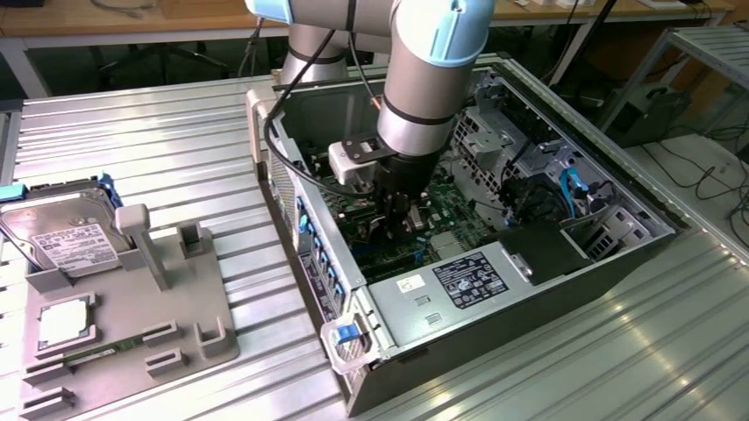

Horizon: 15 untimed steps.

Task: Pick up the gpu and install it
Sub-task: 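Insert the gpu into the slot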

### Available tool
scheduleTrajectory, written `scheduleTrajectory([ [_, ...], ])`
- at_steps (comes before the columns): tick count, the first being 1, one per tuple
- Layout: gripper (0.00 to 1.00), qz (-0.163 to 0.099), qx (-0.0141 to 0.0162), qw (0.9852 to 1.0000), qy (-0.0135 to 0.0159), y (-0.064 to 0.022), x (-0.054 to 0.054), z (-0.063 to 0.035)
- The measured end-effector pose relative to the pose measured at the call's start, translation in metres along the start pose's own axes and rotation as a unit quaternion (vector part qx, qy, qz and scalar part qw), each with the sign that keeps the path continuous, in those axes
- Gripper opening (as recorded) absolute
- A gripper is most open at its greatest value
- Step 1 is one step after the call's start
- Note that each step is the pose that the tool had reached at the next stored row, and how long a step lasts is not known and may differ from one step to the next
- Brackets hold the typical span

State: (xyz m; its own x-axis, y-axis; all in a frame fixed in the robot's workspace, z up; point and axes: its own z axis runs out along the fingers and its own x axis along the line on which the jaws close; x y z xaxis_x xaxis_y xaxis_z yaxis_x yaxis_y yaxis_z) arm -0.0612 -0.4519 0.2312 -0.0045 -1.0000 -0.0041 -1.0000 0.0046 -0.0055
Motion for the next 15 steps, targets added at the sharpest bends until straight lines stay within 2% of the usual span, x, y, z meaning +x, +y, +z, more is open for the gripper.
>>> scheduleTrajectory([
  [9,0.28,0.000,0.0000,1.0000,0.0000,0.0000,0.0000,0.0000],
  [15,0.28,0.000,-0.0003,1.0000,0.0006,0.0001,0.0000,0.0081],
])
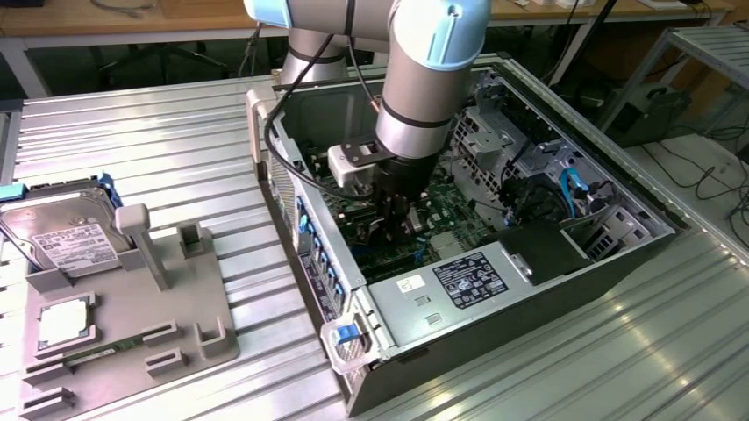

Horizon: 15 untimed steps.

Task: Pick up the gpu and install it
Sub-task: 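Insert the gpu into the slot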

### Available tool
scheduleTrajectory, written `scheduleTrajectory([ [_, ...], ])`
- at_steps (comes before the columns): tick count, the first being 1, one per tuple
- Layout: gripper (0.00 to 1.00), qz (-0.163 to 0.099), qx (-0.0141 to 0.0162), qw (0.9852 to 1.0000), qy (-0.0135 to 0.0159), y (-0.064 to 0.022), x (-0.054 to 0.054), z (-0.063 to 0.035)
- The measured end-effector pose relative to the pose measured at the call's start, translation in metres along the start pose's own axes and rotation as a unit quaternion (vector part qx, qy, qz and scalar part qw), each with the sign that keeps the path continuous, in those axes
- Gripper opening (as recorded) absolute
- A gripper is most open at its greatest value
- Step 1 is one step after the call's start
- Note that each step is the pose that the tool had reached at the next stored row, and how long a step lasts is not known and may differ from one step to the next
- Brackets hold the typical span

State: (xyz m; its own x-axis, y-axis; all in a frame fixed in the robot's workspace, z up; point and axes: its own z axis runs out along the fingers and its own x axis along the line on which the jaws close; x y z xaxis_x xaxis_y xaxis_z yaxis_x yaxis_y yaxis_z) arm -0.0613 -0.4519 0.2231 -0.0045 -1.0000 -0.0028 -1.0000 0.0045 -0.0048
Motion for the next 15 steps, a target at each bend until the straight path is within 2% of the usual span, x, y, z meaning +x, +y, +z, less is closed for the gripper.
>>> scheduleTrajectory([
  [3,0.28,0.000,0.0003,1.0000,-0.0008,0.0000,-0.0002,0.0008],
  [15,0.28,0.000,0.0003,1.0000,-0.0009,0.0001,-0.0002,0.0008],
])
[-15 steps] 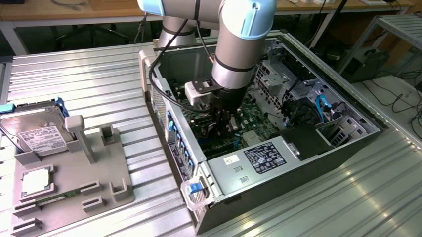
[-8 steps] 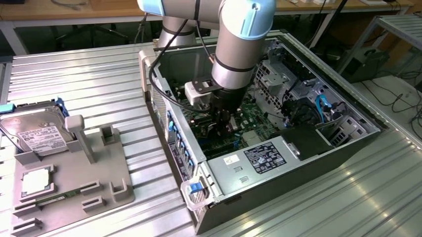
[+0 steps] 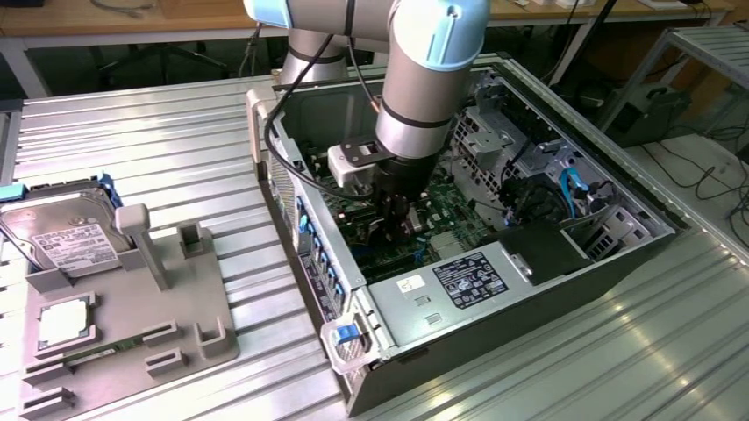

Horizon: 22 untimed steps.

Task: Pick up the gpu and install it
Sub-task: 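Insert the gpu into the slot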

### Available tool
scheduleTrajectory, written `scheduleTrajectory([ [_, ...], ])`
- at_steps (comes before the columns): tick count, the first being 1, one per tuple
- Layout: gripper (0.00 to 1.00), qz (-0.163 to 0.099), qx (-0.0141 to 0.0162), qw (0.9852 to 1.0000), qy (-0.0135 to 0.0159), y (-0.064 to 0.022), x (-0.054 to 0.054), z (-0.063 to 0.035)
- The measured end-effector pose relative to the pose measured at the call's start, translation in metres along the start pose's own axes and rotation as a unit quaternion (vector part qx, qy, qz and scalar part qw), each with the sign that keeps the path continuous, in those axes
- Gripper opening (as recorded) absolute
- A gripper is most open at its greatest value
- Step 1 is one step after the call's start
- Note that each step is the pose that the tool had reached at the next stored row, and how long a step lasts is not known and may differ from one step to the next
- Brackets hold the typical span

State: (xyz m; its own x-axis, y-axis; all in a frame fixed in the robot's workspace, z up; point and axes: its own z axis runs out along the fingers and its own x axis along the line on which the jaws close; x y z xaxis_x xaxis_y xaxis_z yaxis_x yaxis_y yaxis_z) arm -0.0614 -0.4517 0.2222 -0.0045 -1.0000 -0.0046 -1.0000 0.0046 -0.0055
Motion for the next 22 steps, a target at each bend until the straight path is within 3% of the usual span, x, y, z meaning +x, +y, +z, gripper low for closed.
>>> scheduleTrajectory([
  [8,0.28,0.000,0.0000,1.0000,0.0000,0.0000,0.000,0.0000],
  [10,0.29,0.000,0.0012,1.0000,-0.0030,-0.0002,-0.001,0.0022],
  [11,0.29,0.000,0.0004,1.0000,-0.0010,-0.0001,0.000,0.0008],
  [12,0.35,0.000,0.0001,1.0000,-0.0003,0.0001,0.000,0.0002],
  [15,0.35,0.000,0.0006,1.0000,-0.0001,0.0001,0.000,-0.0010],
  [22,0.35,0.000,0.0047,1.0000,-0.0001,-0.0001,0.000,-0.0302],
])
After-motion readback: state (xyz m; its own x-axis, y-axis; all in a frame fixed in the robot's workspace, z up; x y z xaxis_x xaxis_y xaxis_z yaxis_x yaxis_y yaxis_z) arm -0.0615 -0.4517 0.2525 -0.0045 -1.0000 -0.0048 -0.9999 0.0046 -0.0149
